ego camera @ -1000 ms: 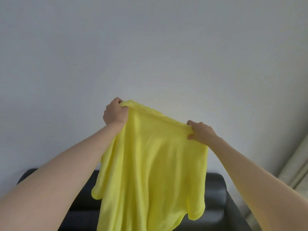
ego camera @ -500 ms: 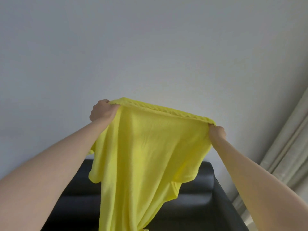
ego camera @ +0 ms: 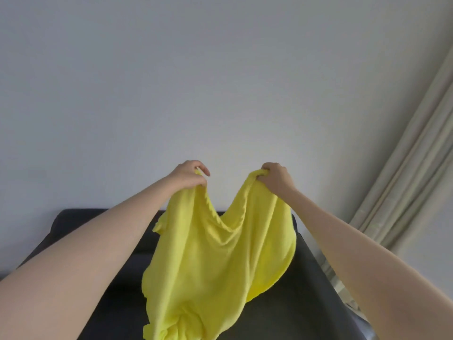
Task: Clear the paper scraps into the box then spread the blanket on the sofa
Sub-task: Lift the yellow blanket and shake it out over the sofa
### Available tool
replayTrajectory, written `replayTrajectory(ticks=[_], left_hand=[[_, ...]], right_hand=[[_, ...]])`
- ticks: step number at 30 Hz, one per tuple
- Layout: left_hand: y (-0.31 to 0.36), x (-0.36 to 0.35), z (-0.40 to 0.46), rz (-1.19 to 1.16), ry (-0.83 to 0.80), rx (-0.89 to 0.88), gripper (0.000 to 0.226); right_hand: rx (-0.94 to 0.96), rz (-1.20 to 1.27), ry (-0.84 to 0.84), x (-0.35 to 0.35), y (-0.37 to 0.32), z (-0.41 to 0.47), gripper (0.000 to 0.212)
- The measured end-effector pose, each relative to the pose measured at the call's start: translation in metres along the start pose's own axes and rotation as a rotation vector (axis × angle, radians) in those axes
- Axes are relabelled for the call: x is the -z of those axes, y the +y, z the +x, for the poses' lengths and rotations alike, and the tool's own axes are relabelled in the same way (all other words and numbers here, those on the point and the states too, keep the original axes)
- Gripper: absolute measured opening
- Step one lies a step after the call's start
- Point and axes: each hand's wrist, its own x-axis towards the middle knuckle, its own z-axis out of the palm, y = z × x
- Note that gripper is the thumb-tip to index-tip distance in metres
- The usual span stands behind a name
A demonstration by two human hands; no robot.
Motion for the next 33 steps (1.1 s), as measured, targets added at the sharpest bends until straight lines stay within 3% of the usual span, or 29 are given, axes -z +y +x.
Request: replayTrajectory(ticks=[3,6,8,10,11,14,18,21,23,26,29,31,33], left_hand=[[0.014,-0.012,-0.018,0.031,-0.166,-0.017,0.053],[0.019,-0.024,-0.031,0.099,-0.205,-0.048,0.069],[0.018,-0.028,-0.038,0.127,-0.239,-0.068,0.064],[0.015,-0.032,-0.045,0.083,-0.246,-0.115,0.041],[0.015,-0.033,-0.049,0.059,-0.229,-0.143,0.027],[0.007,-0.03,-0.058,0.014,-0.104,-0.181,0.028],[-0.005,-0.023,-0.069,-0.021,0.095,-0.284,0.024],[-0.004,-0.02,-0.078,-0.003,0.148,-0.38,0.024],[-0.004,-0.012,-0.082,-0.053,0.23,-0.381,0.023],[-0.009,0.01,-0.083,-0.093,0.362,-0.277,0.022],[-0.032,0.037,-0.076,0.137,0.267,0.054,0.027],[-0.051,0.05,-0.077,0.428,0.034,0.324,0.037],[-0.062,0.051,-0.076,0.673,-0.23,0.44,0.073]], right_hand=[[0.122,-0.023,-0.132,-0.006,-0.023,-0.022,0.012],[0.166,0.087,-0.11,-0.008,-0.047,-0.036,0.013],[0.17,0.142,-0.088,-0.008,-0.059,-0.043,0.018],[0.156,0.201,-0.102,-0.009,-0.066,-0.05,0.021],[0.147,0.22,-0.114,-0.011,-0.068,-0.052,0.022],[0.086,0.227,-0.123,-0.019,-0.061,-0.065,0.027],[-0.002,-0.006,-0.299,-0.033,-0.042,-0.089,0.058],[-0.075,-0.23,-0.347,-0.053,-0.04,-0.105,0.044],[-0.17,-0.142,-0.347,-0.065,-0.038,-0.112,0.03],[-0.363,0.341,-0.359,-0.074,-0.034,-0.118,0.023],[-0.491,0.839,-0.242,-0.076,-0.042,-0.118,0.027],[-0.41,0.785,-0.134,-0.074,-0.053,-0.111,0.02],[-0.275,0.607,-0.115,-0.068,-0.073,-0.108,0.008]])
